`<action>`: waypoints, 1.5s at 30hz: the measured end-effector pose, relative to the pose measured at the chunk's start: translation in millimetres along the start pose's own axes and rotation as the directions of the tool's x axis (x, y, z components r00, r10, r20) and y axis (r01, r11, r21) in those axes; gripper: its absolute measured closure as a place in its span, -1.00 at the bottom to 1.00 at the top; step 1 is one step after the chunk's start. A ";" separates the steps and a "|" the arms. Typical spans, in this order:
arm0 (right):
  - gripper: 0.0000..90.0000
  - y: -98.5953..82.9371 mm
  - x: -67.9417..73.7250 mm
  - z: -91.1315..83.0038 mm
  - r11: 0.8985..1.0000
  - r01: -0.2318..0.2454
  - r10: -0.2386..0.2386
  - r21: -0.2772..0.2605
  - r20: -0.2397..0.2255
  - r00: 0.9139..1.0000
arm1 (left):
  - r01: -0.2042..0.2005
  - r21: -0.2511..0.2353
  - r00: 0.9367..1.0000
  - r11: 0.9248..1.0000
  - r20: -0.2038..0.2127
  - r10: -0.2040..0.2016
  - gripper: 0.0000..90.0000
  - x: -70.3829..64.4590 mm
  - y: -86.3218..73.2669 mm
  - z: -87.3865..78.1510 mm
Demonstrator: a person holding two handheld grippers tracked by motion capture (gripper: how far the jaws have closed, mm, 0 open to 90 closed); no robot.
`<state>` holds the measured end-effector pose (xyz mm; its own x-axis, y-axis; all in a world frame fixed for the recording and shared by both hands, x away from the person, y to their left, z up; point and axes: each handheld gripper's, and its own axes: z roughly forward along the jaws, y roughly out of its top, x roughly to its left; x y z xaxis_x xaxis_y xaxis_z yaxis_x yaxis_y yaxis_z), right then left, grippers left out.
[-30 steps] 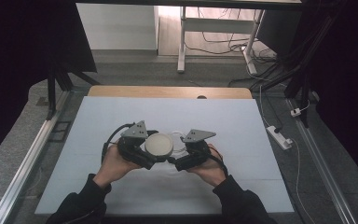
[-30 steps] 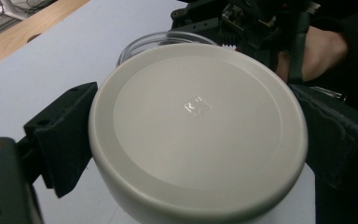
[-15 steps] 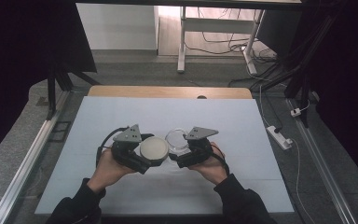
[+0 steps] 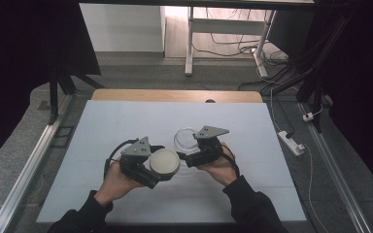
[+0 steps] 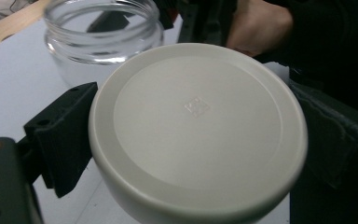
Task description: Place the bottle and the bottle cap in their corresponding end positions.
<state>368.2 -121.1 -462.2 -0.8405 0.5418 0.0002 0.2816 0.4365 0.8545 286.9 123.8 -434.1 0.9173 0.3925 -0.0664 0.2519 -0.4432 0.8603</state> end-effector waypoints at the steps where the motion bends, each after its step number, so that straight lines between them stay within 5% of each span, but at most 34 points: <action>1: -0.85 0.0 0.0 0.0 1.000 0.000 0.000 0.000 0.000 1.000 | 0.000 -0.001 1.000 1.000 0.003 0.000 -0.82 -0.7 -1.0 1.1; 24: -0.85 4.6 -27.7 32.9 0.999 -0.019 0.018 0.026 0.060 0.998 | 0.033 0.009 0.999 0.999 -0.025 -0.032 -0.82 0.8 -30.7 33.8; 36: -0.85 8.3 -31.4 55.2 0.999 -0.027 0.025 0.022 0.061 0.998 | 0.003 0.031 1.000 1.000 -0.006 -0.002 -0.82 3.5 -44.8 58.7; 45: -0.85 8.2 -34.7 66.8 1.000 -0.030 0.029 0.007 0.071 0.997 | -0.032 0.099 0.999 0.995 -0.014 0.034 -0.82 7.0 -52.5 78.9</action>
<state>430.6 -88.3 -489.9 -0.7971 0.6038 -0.0113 0.3097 0.4247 0.8507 304.5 86.2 -519.7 0.9210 0.3884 -0.0302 0.2515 -0.5335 0.8075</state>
